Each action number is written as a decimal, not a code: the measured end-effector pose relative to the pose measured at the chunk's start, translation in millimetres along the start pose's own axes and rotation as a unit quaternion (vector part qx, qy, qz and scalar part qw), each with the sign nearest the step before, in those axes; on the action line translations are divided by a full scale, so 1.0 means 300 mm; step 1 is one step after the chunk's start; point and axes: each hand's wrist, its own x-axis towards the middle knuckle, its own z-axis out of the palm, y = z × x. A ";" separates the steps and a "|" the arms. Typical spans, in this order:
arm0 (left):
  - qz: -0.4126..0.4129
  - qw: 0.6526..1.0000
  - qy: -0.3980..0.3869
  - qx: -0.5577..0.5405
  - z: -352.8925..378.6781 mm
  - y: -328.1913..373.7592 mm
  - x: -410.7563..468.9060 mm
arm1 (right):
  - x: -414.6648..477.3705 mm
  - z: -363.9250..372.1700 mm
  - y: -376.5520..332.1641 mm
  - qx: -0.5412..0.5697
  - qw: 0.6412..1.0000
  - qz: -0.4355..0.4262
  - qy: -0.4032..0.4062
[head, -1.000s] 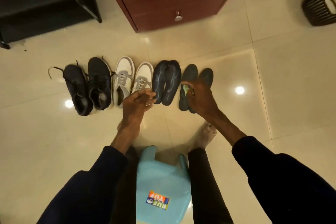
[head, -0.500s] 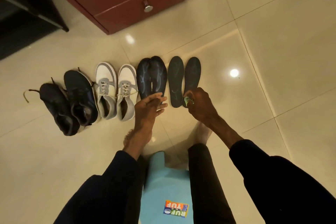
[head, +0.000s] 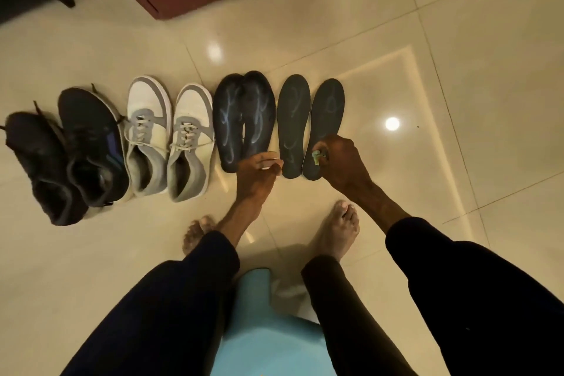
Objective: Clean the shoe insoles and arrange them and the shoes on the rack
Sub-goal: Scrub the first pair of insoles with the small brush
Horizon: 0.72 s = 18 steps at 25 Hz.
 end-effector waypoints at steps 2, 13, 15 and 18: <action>0.027 0.998 0.010 0.055 0.110 -0.078 0.084 | 0.030 0.013 0.075 -0.021 0.999 -0.041 -0.009; 0.154 0.940 0.085 0.293 0.465 -0.308 0.296 | 0.083 0.150 0.324 0.004 0.995 -0.094 0.028; 0.158 0.951 0.068 0.255 0.443 -0.316 0.310 | 0.078 0.152 0.316 0.011 0.994 -0.095 0.047; 0.176 0.932 0.031 0.316 0.424 -0.325 0.312 | 0.102 0.151 0.292 0.009 0.993 -0.087 0.084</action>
